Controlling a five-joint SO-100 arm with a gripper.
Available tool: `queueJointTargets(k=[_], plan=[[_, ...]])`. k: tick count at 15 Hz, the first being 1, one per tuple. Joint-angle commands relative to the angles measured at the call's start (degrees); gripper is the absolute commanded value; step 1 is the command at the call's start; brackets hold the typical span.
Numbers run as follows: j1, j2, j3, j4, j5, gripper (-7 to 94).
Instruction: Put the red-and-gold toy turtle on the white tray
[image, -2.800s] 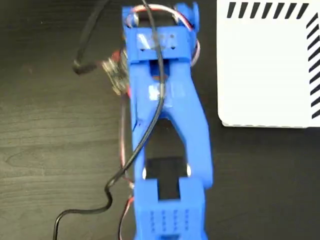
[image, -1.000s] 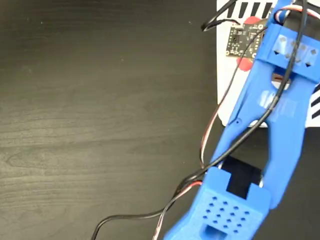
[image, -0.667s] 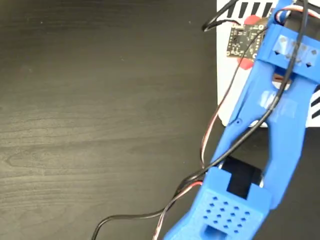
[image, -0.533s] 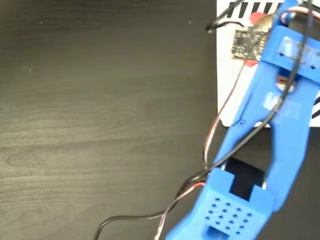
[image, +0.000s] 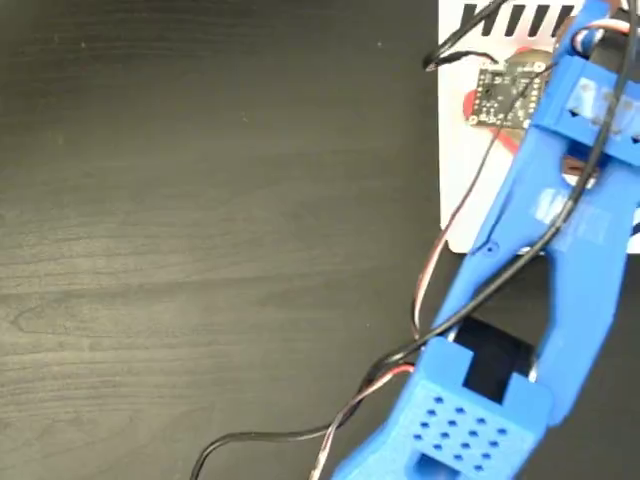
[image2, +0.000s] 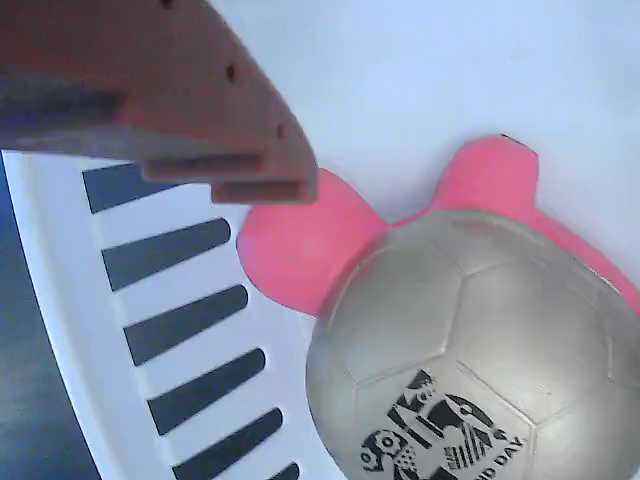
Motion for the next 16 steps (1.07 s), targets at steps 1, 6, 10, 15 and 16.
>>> queueJointTargets(k=[1,6,10,15,16], plan=[[0.62,4.31,-0.62,0.0,-0.18,13],[0.44,5.89,-1.14,-0.44,1.05,0],[-0.35,9.23,-6.5,-0.7,2.37,0],[-7.65,27.25,-0.44,-5.1,8.09,0],[-10.9,33.49,7.73,-9.76,11.43,0]])
